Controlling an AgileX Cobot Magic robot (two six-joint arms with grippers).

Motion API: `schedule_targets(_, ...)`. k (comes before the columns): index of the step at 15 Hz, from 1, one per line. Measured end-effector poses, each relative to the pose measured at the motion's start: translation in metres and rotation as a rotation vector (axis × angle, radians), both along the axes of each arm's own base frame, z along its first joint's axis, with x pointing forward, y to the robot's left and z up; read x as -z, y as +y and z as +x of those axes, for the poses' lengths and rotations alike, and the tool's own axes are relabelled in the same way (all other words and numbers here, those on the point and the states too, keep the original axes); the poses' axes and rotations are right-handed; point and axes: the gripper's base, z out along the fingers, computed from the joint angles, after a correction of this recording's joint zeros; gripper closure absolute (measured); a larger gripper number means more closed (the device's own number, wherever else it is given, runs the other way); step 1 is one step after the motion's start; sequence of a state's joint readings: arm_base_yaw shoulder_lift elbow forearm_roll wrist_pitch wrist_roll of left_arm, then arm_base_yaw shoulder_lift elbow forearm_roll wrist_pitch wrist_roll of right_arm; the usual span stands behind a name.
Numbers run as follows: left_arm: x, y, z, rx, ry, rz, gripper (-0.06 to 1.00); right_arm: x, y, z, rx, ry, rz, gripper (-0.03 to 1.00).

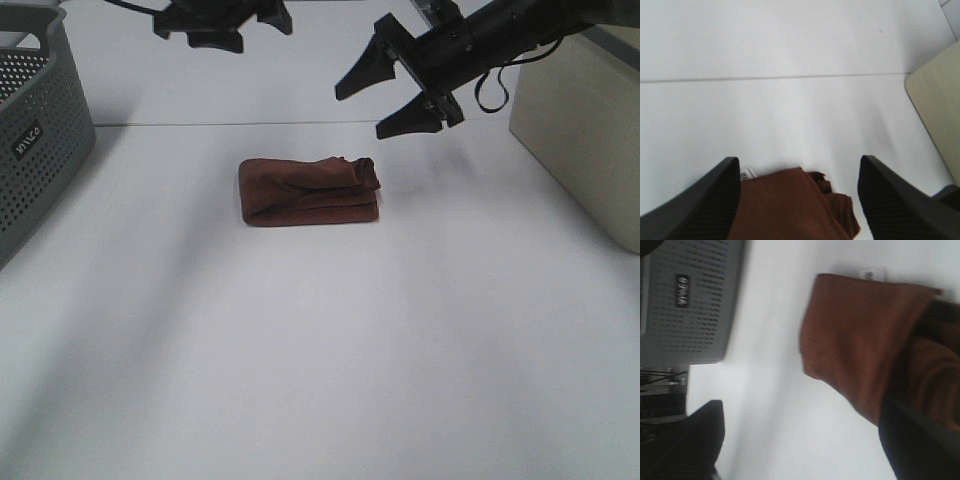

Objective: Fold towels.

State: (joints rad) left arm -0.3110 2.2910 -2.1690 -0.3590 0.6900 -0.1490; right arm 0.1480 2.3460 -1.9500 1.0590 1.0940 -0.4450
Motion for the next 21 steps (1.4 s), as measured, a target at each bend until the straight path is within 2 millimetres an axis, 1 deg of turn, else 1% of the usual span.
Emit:
schedule_targets(1,-0.008,0.014,0.002,-0.021,-0.011,0.013,0.30,0.004,0.010,0.001,0.000,0.013,0.072,0.18)
schedule_targets(2,-0.009,0.023,0.003,-0.031,0.001,0.022,0.30,0.014,0.020,0.002,-0.007,0.026,0.122,0.18)
schedule_targets(3,-0.007,0.028,0.003,-0.034,0.020,0.032,0.30,0.026,0.029,0.002,-0.025,0.039,0.140,0.18)
schedule_targets(5,-0.005,0.030,0.001,-0.026,0.043,0.046,0.30,0.051,0.041,0.002,-0.044,0.083,0.143,0.18)
schedule_targets(7,-0.005,0.029,0.001,-0.024,0.050,0.048,0.30,0.063,0.043,0.001,-0.045,0.103,0.139,0.18)
schedule_targets(8,-0.004,0.029,0.000,-0.021,0.059,0.050,0.30,0.069,0.040,0.002,-0.037,0.116,0.136,0.18)
schedule_targets(9,-0.003,0.029,-0.002,-0.011,0.084,0.057,0.30,0.080,0.032,0.004,-0.033,0.130,0.084,0.18)
schedule_targets(10,-0.002,0.029,-0.003,-0.007,0.096,0.060,0.30,0.081,0.026,0.004,-0.025,0.142,0.057,0.18)
schedule_targets(11,-0.002,0.029,-0.003,-0.007,0.096,0.060,0.30,0.081,0.026,0.004,-0.025,0.142,0.057,0.18)
schedule_targets(13,-0.001,0.029,-0.004,0.002,0.113,0.068,0.30,0.074,0.017,0.005,-0.035,0.130,0.033,0.18)
schedule_targets(14,0.000,0.029,-0.006,0.010,0.132,0.074,0.30,0.066,0.012,0.004,-0.053,0.112,0.006,0.18)
schedule_targets(15,0.002,0.029,-0.008,0.022,0.164,0.083,0.30,0.057,0.005,0.003,-0.059,0.099,-0.035,0.18)
schedule_targets(16,0.004,0.030,-0.015,0.050,0.229,0.106,0.30,0.041,-0.002,0.000,-0.078,0.081,-0.112,0.18)
schedule_targets(17,0.001,0.033,-0.019,0.064,0.251,0.147,0.30,0.027,-0.010,-0.004,-0.088,0.063,-0.216,0.18)
schedule_targets(18,-0.002,0.034,-0.021,0.065,0.249,0.158,0.30,0.016,-0.014,-0.008,-0.102,0.056,-0.258,0.18)
schedule_targets(19,-0.014,0.036,-0.026,0.067,0.235,0.185,0.30,0.009,-0.015,-0.010,-0.107,0.052,-0.272,0.18)
schedule_targets(21,-0.040,0.043,-0.038,0.066,0.207,0.227,0.30,-0.022,-0.019,-0.016,-0.103,0.001,-0.308,0.18)
